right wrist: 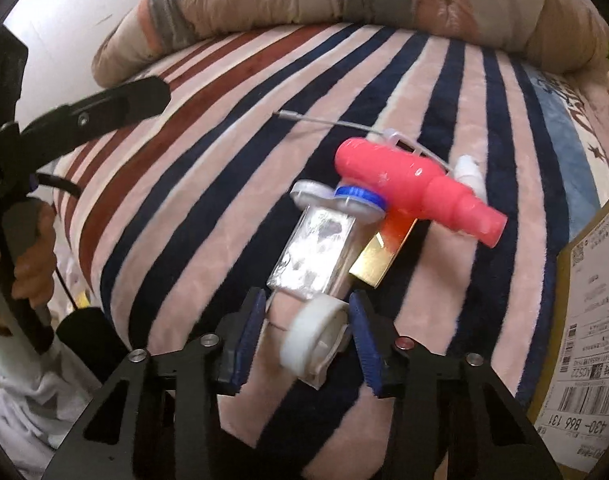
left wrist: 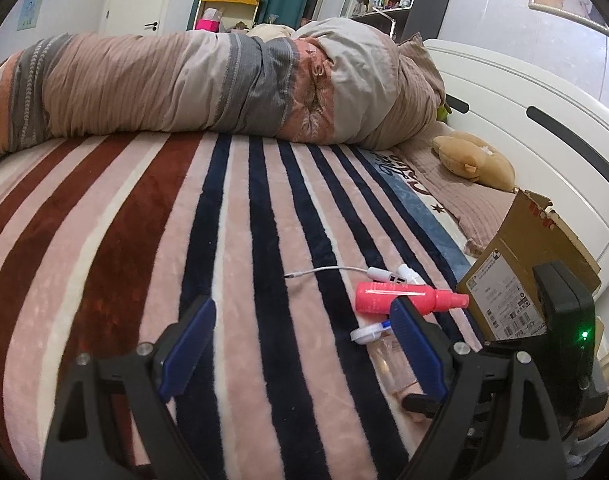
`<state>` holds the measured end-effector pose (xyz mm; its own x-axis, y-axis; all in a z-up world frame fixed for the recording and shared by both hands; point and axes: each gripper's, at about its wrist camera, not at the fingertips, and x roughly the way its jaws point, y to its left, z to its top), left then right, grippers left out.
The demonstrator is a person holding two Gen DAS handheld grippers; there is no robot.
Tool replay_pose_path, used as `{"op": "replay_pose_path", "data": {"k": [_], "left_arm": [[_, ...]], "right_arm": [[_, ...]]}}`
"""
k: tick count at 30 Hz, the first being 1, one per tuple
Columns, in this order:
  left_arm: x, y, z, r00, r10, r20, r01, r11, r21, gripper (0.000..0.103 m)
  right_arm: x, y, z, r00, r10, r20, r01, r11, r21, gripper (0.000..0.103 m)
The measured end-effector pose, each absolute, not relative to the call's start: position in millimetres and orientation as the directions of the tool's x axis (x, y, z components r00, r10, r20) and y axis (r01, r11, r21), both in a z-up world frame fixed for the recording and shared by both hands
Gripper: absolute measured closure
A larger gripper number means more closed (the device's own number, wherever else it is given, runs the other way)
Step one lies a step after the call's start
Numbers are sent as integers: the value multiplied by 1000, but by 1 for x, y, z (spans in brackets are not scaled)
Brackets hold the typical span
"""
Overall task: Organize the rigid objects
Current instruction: 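Grasp the roll of tape with the right gripper, then grasp the clear bottle with the left gripper while the right gripper holds the tape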
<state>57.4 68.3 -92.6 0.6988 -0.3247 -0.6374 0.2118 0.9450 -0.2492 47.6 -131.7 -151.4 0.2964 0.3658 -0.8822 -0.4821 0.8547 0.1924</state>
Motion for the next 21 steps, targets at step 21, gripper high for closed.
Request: {"op": "replay_pose_path", "data": {"k": [21], "left_arm": [[63, 53, -101, 671, -333, -662, 241, 943, -230, 16]], "right_arm": [[13, -165, -152, 373, 231, -899, -446, 894, 45, 59]]}}
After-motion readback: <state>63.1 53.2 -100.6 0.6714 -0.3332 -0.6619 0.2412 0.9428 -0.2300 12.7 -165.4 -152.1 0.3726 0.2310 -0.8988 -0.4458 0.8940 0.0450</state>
